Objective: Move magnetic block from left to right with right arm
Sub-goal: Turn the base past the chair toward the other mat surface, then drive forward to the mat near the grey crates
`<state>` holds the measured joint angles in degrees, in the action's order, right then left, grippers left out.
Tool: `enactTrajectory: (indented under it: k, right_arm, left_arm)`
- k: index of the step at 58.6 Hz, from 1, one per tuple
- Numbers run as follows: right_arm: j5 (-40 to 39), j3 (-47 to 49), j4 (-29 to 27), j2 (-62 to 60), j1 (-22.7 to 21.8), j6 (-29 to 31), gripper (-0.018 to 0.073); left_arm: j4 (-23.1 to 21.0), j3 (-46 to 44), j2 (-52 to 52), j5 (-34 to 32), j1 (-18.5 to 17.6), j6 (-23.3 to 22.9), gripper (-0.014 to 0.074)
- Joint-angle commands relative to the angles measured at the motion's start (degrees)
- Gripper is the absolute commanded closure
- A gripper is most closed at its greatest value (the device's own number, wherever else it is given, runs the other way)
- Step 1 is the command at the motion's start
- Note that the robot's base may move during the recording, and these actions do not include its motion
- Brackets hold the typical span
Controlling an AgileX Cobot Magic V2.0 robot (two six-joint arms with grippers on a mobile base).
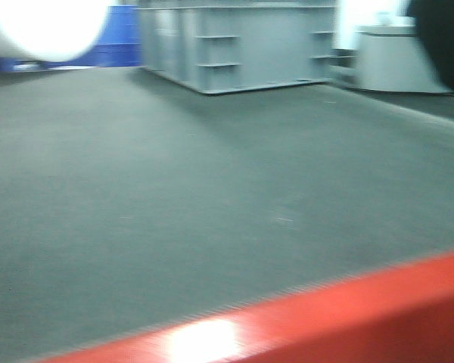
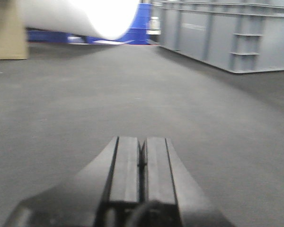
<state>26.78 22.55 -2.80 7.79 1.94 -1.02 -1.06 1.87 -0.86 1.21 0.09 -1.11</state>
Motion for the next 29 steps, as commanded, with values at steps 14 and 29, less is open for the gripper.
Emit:
enactTrajectory:
  k: [14, 29]
  right_arm:
    - [-5.24, 1.48, 0.34, 0.61, -0.39, 0.57, 0.0368]
    - [-5.24, 1.48, 0.34, 0.61, -0.39, 0.57, 0.0368]
  left_arm:
    - [-0.2, 0.4, -0.39, -4.5, -0.16, -0.1, 0.0713]
    - [-0.2, 0.4, -0.39, -4.5, -0.16, -0.1, 0.0713]
